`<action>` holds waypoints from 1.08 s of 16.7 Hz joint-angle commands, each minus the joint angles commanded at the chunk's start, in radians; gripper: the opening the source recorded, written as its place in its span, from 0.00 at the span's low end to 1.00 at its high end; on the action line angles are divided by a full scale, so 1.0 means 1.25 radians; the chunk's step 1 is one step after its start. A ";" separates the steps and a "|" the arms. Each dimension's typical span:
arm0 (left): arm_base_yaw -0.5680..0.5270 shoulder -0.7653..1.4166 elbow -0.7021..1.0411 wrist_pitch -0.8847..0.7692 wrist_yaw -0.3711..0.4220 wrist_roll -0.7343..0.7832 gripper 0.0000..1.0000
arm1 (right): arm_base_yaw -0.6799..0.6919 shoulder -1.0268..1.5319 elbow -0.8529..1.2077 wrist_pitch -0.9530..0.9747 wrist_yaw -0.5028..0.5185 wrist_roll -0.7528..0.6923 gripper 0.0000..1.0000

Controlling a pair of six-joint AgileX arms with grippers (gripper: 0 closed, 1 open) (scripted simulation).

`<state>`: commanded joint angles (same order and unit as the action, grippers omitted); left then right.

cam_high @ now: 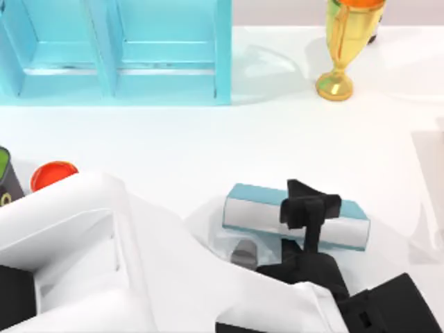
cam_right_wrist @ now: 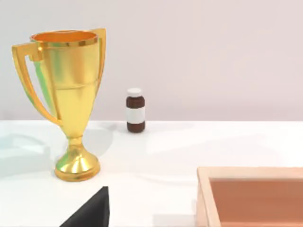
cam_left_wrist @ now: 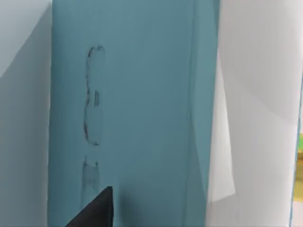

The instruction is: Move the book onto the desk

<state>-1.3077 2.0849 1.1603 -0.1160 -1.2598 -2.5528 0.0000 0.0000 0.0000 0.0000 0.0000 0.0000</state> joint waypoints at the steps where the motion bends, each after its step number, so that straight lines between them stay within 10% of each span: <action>1: 0.000 0.000 0.000 0.000 0.000 0.000 1.00 | 0.000 0.000 0.000 0.000 0.000 0.000 1.00; 10: -0.050 0.054 0.005 -0.143 -0.001 -0.088 1.00 | 0.000 0.000 0.000 0.000 0.000 0.000 1.00; 18: -0.129 0.096 0.134 -0.503 -0.026 -0.500 1.00 | 0.000 0.000 0.000 0.000 0.000 0.000 1.00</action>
<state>-1.4690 2.2050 1.3281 -0.7442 -1.2920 -3.1779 0.0000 0.0000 0.0000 0.0000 0.0000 0.0000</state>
